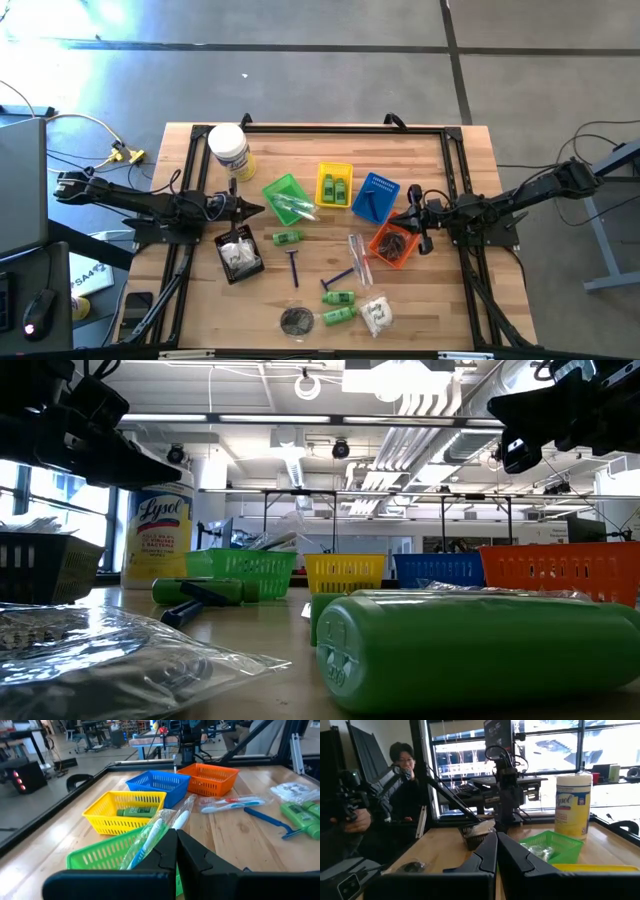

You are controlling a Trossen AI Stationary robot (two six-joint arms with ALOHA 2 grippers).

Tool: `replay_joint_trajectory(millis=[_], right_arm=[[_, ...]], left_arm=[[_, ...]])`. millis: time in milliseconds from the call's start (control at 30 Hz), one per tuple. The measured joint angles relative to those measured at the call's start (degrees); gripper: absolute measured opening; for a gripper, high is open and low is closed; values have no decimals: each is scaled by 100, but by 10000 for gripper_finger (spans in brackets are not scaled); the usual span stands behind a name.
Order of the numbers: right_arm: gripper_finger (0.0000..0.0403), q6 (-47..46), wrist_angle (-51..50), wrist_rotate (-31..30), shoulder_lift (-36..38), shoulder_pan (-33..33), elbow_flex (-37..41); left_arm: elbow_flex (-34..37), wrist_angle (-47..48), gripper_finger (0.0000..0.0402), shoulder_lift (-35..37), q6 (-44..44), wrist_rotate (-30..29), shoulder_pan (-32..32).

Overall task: Pick & Place Travel size toiletries
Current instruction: Put the razor into the blue bin

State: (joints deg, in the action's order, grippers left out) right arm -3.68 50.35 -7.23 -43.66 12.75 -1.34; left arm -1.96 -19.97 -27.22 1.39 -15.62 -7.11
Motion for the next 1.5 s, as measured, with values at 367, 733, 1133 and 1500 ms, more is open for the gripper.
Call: replay_joint_trajectory(millis=[367,733,1133,1500], right_arm=[[3,-379,-1148,-779,-267,0,-709],[3,-366,-1728,-760,-994,0,-1391],[3,-363,-2575,-291,-1753,84,-2168],[3,-77,-3826,-311,-2356,489,-3320]], left_arm=[[-52,1,0,0,-182,-13,0],[-67,2,0,-2,-189,-13,0],[-72,0,0,-2,-191,-13,0],[-78,-2,0,-2,-191,-11,0]])
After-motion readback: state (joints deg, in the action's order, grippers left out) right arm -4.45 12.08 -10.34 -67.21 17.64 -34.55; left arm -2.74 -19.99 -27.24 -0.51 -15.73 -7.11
